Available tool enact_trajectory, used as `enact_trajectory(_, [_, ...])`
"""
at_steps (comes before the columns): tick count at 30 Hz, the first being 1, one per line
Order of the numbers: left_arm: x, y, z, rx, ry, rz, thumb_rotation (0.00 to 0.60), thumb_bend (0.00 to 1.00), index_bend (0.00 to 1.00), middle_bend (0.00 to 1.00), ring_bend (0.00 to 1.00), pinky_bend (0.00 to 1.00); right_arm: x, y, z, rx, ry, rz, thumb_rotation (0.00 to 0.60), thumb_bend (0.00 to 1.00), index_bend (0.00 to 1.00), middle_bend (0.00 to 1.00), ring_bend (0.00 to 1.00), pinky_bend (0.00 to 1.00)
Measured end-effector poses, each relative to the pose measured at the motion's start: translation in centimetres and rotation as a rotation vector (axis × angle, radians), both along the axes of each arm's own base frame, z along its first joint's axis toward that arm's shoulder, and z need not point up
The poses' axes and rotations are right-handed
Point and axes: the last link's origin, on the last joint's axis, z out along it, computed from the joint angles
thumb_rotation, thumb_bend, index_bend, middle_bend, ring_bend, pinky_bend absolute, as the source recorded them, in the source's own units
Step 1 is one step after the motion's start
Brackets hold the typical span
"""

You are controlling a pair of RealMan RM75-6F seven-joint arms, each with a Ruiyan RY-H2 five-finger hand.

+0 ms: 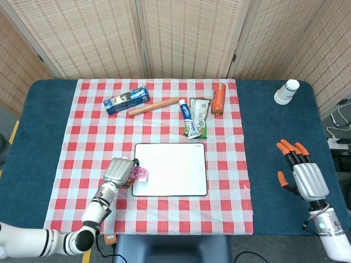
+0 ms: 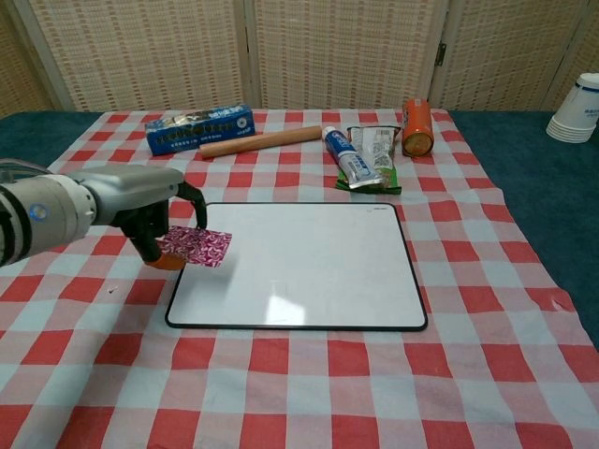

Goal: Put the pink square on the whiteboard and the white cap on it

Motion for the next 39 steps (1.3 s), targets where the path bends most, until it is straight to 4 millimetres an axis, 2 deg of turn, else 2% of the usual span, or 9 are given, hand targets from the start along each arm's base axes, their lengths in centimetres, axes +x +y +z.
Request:
enact_trajectory(6, [4.8, 0.6, -3.2, -0.049, -0.009, -0.034, 0.6, 0.31, 0.43, 1.0, 1.0, 1.0, -0.2, 0.1, 0.4, 0.0, -0.018, -0.001, 0.6, 0.45, 0.0, 0.0, 0.0, 0.0])
enact_trajectory(15, [7.3, 2.7, -6.3, -0.054, 0.016, -0.02, 0.6, 0.31, 0.43, 1.0, 1.0, 1.0, -0.6, 0.0, 1.1, -0.005, -0.043, -0.003, 0.6, 0.45, 0.0, 0.0, 0.0, 0.0])
enact_trajectory(21, [8.9, 3.4, -7.3, -0.067, 0.013, -0.036, 0.6, 0.31, 0.43, 1.0, 1.0, 1.0, -0.8, -0.3, 1.1, -0.001, -0.047, -0.014, 0.6, 0.45, 0.0, 0.0, 0.0, 0.0])
enact_trajectory(26, [9.4, 3.7, -7.6, -0.064, 0.01, -0.044, 0.6, 0.31, 0.43, 1.0, 1.0, 1.0, -0.9, -0.5, 1.1, 0.001, -0.049, -0.018, 0.6, 0.45, 0.0, 0.0, 0.0, 0.0])
enact_trajectory(31, [9.1, 3.9, -7.8, -0.055, 0.015, -0.047, 0.6, 0.31, 0.42, 1.0, 1.0, 1.0, -1.0, -0.4, 1.2, -0.001, -0.051, -0.018, 0.6, 0.45, 0.0, 0.0, 0.0, 0.0])
enact_trajectory(35, [8.7, 3.8, -7.9, -0.059, 0.01, -0.042, 0.6, 0.28, 0.29, 1.0, 1.0, 1.0, -1.0, -0.5, 1.2, 0.0, -0.049, -0.018, 0.6, 0.45, 0.0, 0.0, 0.0, 0.0])
enact_trajectory(39, [8.2, 4.0, -7.5, -0.051, 0.002, -0.043, 0.6, 0.25, 0.23, 0.99, 1.0, 1.0, -0.9, -0.4, 1.1, 0.0, -0.046, -0.017, 0.6, 0.45, 0.0, 0.0, 0.0, 0.0])
